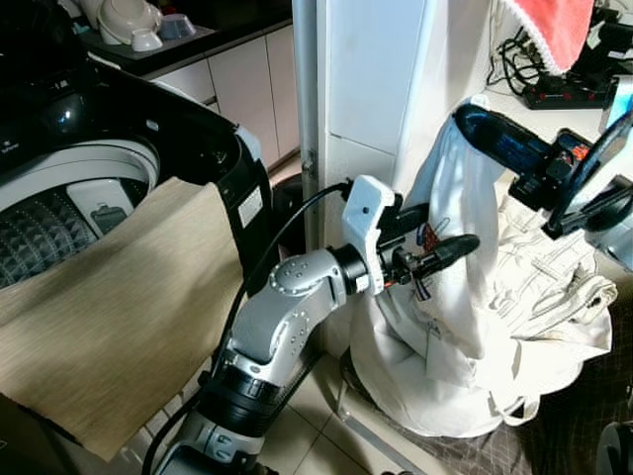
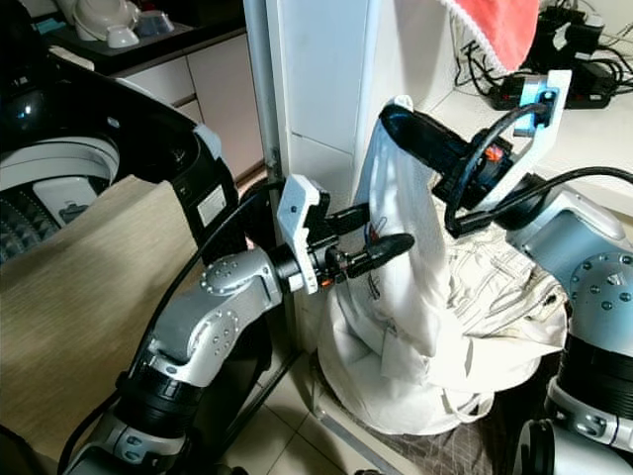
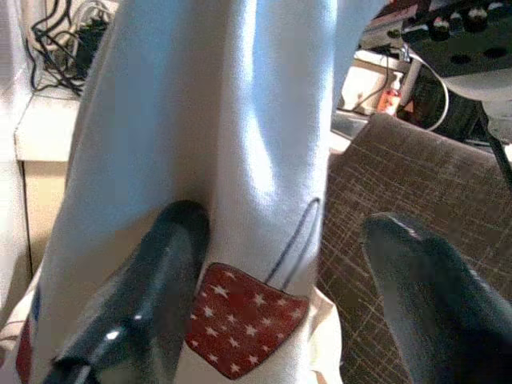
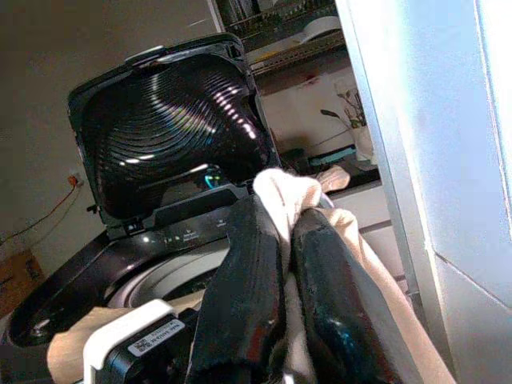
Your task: Clothes washing
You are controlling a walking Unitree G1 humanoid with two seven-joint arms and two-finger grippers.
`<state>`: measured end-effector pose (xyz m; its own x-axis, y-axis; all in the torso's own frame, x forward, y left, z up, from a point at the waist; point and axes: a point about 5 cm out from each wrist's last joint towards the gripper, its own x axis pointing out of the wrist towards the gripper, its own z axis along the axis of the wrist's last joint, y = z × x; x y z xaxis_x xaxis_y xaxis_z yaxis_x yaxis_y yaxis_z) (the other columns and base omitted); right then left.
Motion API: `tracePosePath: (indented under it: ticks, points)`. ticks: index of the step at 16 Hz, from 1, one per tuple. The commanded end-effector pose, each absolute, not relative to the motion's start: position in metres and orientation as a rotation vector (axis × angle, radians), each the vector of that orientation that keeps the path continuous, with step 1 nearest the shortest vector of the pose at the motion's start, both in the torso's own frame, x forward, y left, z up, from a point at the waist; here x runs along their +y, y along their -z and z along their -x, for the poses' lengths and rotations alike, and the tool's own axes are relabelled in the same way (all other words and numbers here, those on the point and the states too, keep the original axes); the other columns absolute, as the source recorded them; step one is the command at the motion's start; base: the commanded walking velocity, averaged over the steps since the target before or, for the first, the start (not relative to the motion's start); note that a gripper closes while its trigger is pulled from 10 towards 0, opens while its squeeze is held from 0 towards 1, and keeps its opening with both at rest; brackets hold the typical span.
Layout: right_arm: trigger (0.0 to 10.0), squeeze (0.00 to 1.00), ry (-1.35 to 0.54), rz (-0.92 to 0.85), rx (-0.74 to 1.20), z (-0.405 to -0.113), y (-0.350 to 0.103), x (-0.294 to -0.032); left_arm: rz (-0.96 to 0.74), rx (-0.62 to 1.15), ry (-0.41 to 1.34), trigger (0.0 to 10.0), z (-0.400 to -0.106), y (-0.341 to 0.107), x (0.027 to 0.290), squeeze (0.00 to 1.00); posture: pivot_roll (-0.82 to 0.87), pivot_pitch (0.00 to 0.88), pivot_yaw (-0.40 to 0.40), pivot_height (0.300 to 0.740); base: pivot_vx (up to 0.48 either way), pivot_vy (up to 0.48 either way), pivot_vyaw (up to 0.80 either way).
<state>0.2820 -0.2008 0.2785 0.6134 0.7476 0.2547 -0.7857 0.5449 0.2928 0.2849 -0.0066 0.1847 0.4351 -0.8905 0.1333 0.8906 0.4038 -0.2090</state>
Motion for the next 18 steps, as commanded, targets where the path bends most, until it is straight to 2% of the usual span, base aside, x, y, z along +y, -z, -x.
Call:
tracePosePath:
  ticks: [1, 18]
  points:
    - [0.0, 0.00, -0.933, -0.390, -0.143, -0.2794, -0.2895, -0.1983, 0.268, 0.001, 1.095, 0.0, -0.2873, -0.1814, -0.0036, 0.00, -0.12, 0.000, 0.074, 0.740, 0.000, 0.000, 0.00]
    - [0.0, 0.00, -0.929, -0.357, -0.119, -0.2818, -0.2877, -0.1895, 0.271, -0.003, 1.034, 0.0, -0.2934, -0.1771, -0.0026, 0.00, -0.12, 0.000, 0.075, 0.740, 0.000, 0.000, 0.00]
